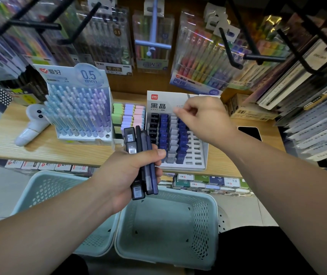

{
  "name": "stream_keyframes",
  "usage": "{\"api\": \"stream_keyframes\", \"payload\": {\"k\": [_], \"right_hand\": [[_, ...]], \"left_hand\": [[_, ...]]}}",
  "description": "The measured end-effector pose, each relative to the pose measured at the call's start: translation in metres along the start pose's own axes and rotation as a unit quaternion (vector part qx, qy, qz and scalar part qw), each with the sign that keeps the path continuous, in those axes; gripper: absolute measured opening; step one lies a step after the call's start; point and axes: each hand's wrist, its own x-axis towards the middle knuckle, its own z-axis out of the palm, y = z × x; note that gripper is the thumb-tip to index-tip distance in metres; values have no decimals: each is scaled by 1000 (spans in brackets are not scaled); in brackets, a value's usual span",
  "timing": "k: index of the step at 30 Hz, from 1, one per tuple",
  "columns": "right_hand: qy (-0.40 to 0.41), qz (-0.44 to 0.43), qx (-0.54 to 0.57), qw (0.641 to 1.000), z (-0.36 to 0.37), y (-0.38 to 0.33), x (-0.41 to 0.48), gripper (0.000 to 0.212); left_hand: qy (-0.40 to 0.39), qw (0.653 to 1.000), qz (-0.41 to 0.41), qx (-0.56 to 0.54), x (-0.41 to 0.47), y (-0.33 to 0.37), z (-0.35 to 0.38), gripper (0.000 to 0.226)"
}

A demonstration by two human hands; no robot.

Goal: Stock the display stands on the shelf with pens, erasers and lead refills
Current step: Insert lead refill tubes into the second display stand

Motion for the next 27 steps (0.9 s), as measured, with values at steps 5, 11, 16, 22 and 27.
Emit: {"api": "stream_keyframes", "payload": {"k": [5,11,16,22,27], "right_hand": [[-261,36,223,939,-12,-50,-16,56],[-301,38,268,914,-9,-51,-18,37],[-322,76,349,877,-8,-41,-15,14],[-262,145,430,852,-13,-29,-7,3],[-207,172,479,835,-21,-20,-1,3]], "left_hand": [[-8,999,-1,42,0,0,2,39],[-4,999,4,52,1,0,2,44],[-15,1000,14,13,0,2,2,47],[15,999,-22,18,0,3,3,36],[43,999,-26,-5,2,3,2,10]]}}
